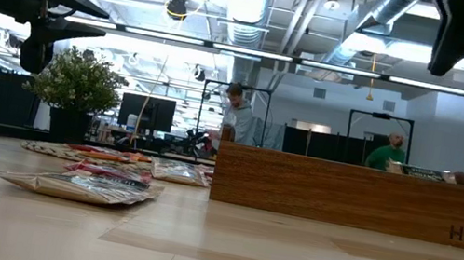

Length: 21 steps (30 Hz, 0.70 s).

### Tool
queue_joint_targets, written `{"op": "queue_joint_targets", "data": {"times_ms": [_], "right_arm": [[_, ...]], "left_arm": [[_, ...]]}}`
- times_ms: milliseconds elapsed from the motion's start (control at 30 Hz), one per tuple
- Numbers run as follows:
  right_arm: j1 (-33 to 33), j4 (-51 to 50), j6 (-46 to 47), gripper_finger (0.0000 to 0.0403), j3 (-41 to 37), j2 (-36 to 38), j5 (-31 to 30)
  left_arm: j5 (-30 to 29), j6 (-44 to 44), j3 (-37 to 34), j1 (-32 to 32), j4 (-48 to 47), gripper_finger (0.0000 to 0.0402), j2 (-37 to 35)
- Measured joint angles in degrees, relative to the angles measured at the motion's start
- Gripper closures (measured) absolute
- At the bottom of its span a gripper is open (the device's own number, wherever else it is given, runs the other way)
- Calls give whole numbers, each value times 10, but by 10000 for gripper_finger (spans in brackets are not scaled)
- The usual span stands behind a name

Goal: Pick & Place Tea
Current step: Put the bottom brown tea bag into the right slot of the wooden organizer

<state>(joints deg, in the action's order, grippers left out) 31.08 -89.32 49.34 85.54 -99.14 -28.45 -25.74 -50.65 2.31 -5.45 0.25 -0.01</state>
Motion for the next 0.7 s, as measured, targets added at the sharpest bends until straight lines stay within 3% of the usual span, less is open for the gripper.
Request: {"op": "queue_joint_targets", "data": {"times_ms": [400,533,700], "right_arm": [[-20,28,-63,367,0,-16,6],[-7,25,-63,397,0,12,7],[18,-3,-15,400,0,95,-19]], "left_arm": [[0,-25,0,0,3,291,0],[-5,-63,0,0,3,291,0],[-19,-75,0,0,4,291,0]]}}
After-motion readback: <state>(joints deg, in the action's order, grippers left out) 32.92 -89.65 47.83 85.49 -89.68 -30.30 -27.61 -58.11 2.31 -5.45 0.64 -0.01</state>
